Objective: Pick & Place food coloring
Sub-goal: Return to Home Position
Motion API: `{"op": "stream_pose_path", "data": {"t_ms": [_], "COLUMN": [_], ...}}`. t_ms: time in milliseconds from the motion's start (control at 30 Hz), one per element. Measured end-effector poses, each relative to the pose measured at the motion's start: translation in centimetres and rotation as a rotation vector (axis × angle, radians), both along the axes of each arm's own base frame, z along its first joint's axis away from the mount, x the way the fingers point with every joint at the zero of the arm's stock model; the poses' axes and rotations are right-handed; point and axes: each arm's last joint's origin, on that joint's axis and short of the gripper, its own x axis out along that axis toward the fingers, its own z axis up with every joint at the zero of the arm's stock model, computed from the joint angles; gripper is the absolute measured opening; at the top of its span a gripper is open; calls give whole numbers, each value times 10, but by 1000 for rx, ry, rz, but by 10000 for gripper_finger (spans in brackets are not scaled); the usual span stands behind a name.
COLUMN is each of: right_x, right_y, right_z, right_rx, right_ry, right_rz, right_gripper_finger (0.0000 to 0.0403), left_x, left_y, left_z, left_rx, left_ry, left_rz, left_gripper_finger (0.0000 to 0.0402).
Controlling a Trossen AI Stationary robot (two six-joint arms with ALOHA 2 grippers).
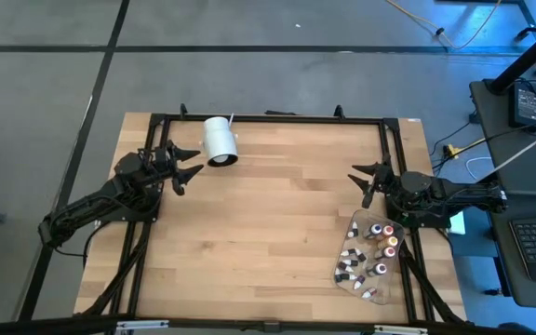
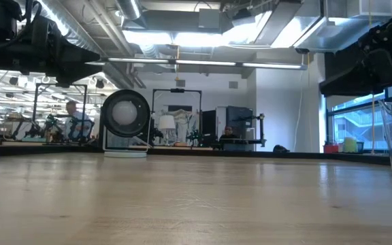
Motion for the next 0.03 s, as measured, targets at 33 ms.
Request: {"op": "stream_pose_path", "data": {"t_ms": [33], "right_x": [0], "right_y": [0], "right_z": [0], "right_rx": [0], "right_ry": [0], "right_rz": [0], "right_gripper_finger": [158], "left_x": [0], "left_y": [0], "left_z": [0], "left_rx": [0], "left_ry": [0], "left_rz": [0], "left_gripper_finger": [251]}}
